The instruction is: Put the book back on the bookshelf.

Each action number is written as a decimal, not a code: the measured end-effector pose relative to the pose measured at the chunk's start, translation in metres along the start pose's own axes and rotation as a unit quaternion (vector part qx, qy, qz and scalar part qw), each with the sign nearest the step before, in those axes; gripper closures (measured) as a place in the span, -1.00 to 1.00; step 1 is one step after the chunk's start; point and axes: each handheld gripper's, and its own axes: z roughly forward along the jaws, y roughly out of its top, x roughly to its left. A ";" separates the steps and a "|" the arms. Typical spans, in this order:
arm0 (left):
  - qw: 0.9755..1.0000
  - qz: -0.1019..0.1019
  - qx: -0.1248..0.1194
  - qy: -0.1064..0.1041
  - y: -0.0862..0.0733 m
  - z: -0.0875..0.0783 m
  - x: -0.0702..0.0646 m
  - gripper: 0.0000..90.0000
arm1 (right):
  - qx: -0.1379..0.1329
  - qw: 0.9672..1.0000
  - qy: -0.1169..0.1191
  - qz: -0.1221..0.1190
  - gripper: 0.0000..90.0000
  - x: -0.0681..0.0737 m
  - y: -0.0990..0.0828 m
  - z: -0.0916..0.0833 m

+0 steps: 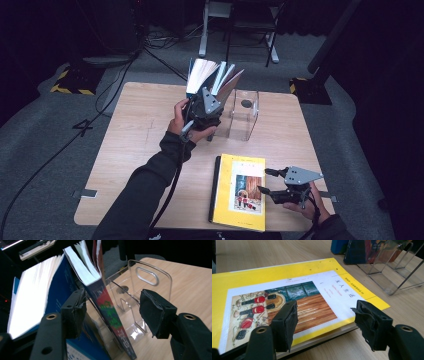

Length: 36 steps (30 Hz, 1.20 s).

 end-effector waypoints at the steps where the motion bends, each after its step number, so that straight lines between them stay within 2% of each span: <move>1: 1.000 0.002 0.001 -0.004 -0.002 -0.003 -0.001 -0.20 | 0.001 1.000 0.001 0.000 -0.23 0.000 0.000 0.000; 4: 1.000 0.008 -0.005 -0.008 -0.009 -0.011 -0.005 -0.21 | 0.008 1.000 0.004 0.000 -0.24 0.001 0.000 0.001; 10: 0.999 0.013 -0.001 -0.030 -0.028 -0.026 -0.011 -0.22 | 0.018 1.000 0.020 0.008 -0.32 0.002 -0.001 0.002; 13: 0.999 0.016 0.003 -0.048 -0.039 -0.031 -0.014 -0.23 | 0.020 0.999 0.023 0.013 -0.35 0.002 -0.001 0.003; 16: 0.998 0.027 0.012 -0.064 -0.056 -0.033 -0.015 -0.26 | 0.027 0.999 0.024 0.016 -0.38 0.003 -0.002 0.004; 20: 0.996 0.024 0.027 -0.080 -0.080 -0.031 -0.013 -0.31 | 0.038 0.999 0.026 0.027 -0.42 0.002 -0.003 0.006; 23: 0.994 0.025 0.039 -0.095 -0.096 -0.029 -0.015 -0.35 | 0.043 0.998 0.030 0.043 -0.43 0.000 -0.003 0.007; 26: 0.992 0.038 0.054 -0.107 -0.111 -0.028 -0.021 -0.39 | 0.048 0.997 0.032 0.060 -0.46 -0.003 -0.005 0.006; 29: 0.990 0.040 0.061 -0.124 -0.122 -0.028 -0.027 -0.39 | 0.056 0.994 0.040 0.085 -0.47 -0.007 -0.008 0.006; 31: 0.987 0.032 0.067 -0.145 -0.131 -0.029 -0.033 -0.39 | 0.062 0.992 0.046 0.103 -0.50 -0.010 -0.009 0.006; 33: 0.984 0.035 0.077 -0.158 -0.140 -0.030 -0.041 -0.39 | 0.069 0.989 0.056 0.119 -0.51 -0.013 -0.011 0.006; 35: 0.982 0.040 0.084 -0.164 -0.147 -0.031 -0.049 -0.39 | 0.073 0.987 0.069 0.128 -0.52 -0.014 -0.012 0.006; 36: 0.980 0.043 0.089 -0.173 -0.153 -0.032 -0.053 -0.39 | 0.075 0.986 0.073 0.131 -0.53 -0.014 -0.012 0.006</move>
